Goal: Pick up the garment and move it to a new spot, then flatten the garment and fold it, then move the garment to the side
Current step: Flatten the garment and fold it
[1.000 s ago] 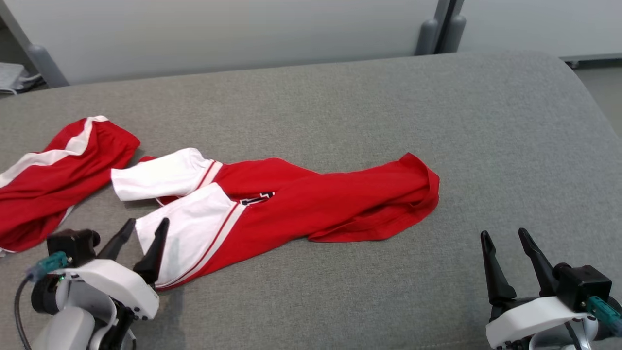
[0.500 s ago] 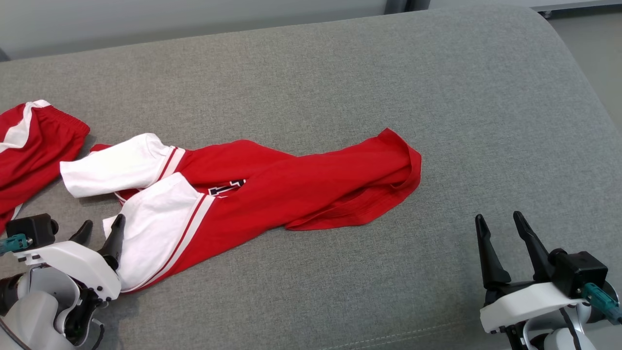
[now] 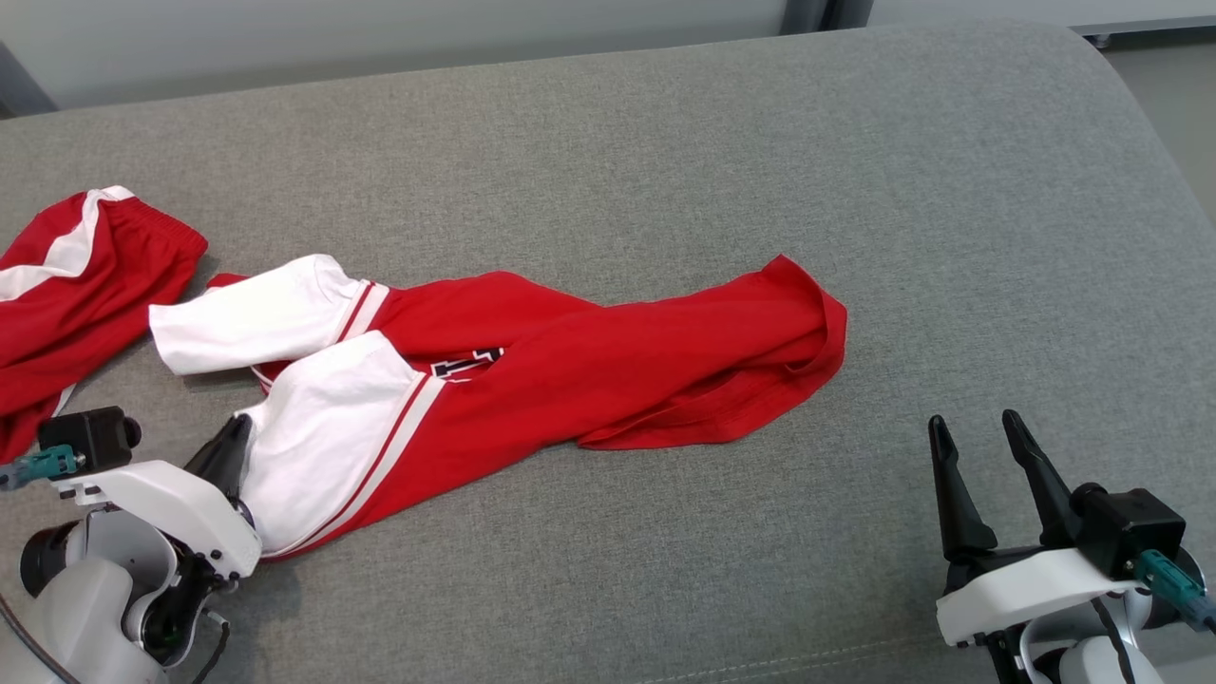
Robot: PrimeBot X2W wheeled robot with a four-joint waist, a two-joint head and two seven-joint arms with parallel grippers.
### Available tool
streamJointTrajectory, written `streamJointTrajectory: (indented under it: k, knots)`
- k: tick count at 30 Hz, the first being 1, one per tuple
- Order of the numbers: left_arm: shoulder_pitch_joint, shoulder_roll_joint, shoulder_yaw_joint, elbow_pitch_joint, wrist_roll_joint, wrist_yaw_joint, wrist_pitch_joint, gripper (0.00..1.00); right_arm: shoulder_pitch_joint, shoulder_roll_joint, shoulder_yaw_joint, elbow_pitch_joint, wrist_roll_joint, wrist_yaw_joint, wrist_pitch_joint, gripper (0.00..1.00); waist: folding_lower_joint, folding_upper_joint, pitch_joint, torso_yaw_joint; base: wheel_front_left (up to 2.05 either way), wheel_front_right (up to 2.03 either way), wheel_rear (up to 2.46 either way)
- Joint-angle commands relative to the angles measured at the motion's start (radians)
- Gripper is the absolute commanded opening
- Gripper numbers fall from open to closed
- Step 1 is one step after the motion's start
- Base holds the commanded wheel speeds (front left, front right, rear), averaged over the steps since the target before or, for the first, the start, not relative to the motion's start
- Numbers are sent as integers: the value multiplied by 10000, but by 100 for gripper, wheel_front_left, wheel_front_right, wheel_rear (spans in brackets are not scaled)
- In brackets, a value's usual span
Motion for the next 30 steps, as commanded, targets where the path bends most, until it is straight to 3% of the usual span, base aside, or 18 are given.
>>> streamJointTrajectory:
  k: [1,4,10,18,23,30]
  knots:
    - [-486,534,300,-320,12,-68,-206,0,-299,-101,210,-137,108,12,-149,100,0,0,2,11,0,0,0]
    - [-644,783,209,-715,410,-48,-804,0,-305,-101,144,-88,143,12,-176,100,0,0,-28,60,0,0,0]
    - [-372,983,-165,-2430,1274,544,-1389,0,-258,-101,-97,-67,77,12,-210,100,0,0,-154,227,0,0,0]
    - [2693,1177,-157,-5674,1069,2269,-923,0,-4,-101,-576,-188,-46,12,-129,100,0,0,-527,649,0,0,0]
    - [4440,1410,-44,-7324,747,3099,-555,0,172,-101,-939,-349,-216,12,64,100,0,0,-792,939,0,0,0]
    - [5478,1284,-290,-8117,305,3335,-120,0,437,-101,-1331,-541,-273,12,254,100,0,0,-1070,1178,0,0,0]
